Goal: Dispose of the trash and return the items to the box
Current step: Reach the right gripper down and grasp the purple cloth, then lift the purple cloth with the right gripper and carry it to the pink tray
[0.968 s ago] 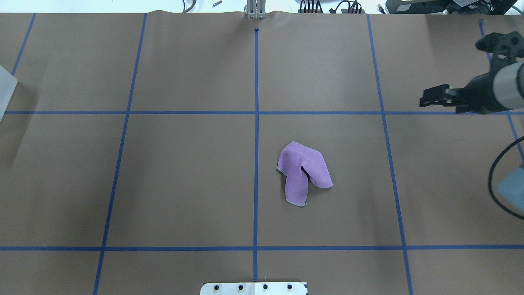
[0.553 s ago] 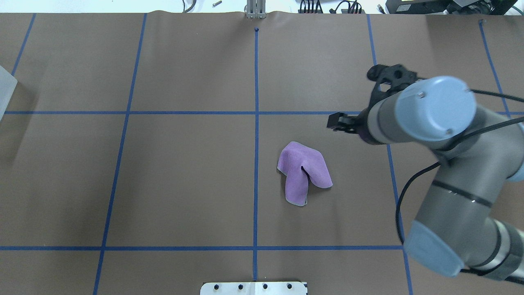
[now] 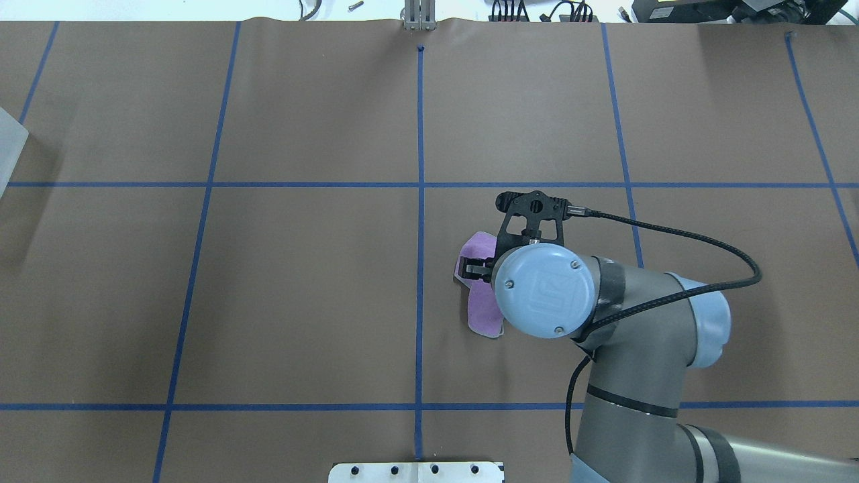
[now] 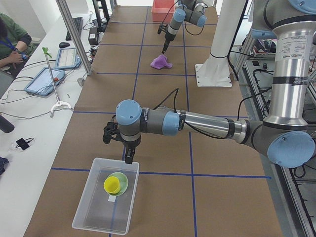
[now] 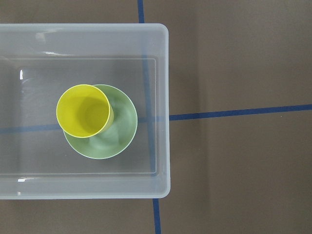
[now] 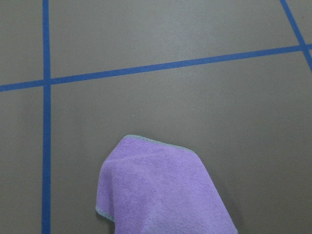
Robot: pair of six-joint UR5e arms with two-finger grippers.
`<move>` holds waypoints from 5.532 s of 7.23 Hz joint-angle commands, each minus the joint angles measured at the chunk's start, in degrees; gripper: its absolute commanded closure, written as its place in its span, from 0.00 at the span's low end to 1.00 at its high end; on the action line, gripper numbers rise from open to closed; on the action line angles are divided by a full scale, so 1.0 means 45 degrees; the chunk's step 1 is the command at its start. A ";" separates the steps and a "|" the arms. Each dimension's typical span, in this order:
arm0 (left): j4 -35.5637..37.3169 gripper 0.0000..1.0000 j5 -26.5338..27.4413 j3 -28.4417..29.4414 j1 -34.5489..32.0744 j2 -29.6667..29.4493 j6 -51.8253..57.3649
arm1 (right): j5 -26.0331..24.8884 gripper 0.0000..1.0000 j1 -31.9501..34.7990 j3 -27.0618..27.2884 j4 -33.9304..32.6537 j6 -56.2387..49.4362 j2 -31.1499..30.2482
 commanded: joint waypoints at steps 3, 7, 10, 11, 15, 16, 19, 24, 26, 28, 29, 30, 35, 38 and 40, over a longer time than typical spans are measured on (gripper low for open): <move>-0.0020 0.01 0.0000 0.0103 0.0001 0.0008 0.0007 | -0.0455 0.56 -0.0328 -0.0686 0.0032 0.0043 0.0267; -0.0020 0.01 0.0000 0.0103 0.0001 0.0009 0.0007 | -0.0552 0.59 -0.0328 -0.0785 0.0461 0.0042 0.0247; -0.0020 0.01 0.0000 0.0181 0.0001 -0.0011 0.0007 | -0.0728 1.00 -0.0328 -0.0804 0.0481 0.0023 0.0248; -0.0020 0.01 0.0000 0.0181 0.0001 0.0008 0.0007 | -0.0922 1.00 -0.0328 -0.0766 0.0481 0.0023 0.0248; 0.0176 0.01 -0.0118 0.0723 0.0020 0.0279 -0.0110 | 0.0415 1.00 0.1656 0.0620 0.0247 -0.1394 -0.0005; 0.0156 0.01 0.0037 0.0921 0.0040 0.0301 -0.0149 | 0.1410 1.00 0.2534 0.1298 -0.0314 -0.2350 -0.0316; 0.0098 0.01 -0.0097 0.0357 0.0020 0.0924 -0.0013 | 0.5039 1.00 0.6143 0.3916 -0.2133 -0.6622 -0.2050; 0.0058 0.01 -0.0118 0.0357 0.0040 0.0907 -0.0013 | 0.9266 1.00 1.4208 0.2916 -0.2039 -1.9015 -0.6934; 0.0039 0.01 -0.0118 0.0338 0.0040 0.0907 -0.0013 | 1.0302 1.00 1.6633 -0.0241 -0.1748 -2.3782 -0.6980; 0.0000 0.01 -0.0137 0.0338 0.0040 0.0907 0.0007 | 1.0365 1.00 1.7463 -0.3521 0.0894 -2.4918 -0.7192; 0.0000 0.01 -0.0137 0.0338 0.0040 0.0907 0.0007 | 1.0365 1.00 1.7542 -0.5491 0.2960 -2.4822 -0.7233; -0.0020 0.01 -0.0137 0.0318 0.0060 0.0888 0.0007 | 1.0365 1.00 1.7543 -0.6942 0.4644 -2.4686 -0.7252; -0.0020 0.01 -0.0137 0.0337 0.0060 0.0868 0.0007 | 1.1413 1.00 1.7543 -0.6824 0.7647 -2.1013 -0.8579; -0.0001 0.01 -0.0137 0.0338 0.0060 0.0848 0.0007 | 1.1518 1.00 1.7621 -0.5712 0.6776 -2.0973 -0.8716; -0.0020 0.01 -0.0137 0.0357 0.0079 0.0829 -0.0013 | 1.1537 1.00 1.7854 -0.4638 0.6089 -2.0993 -0.9299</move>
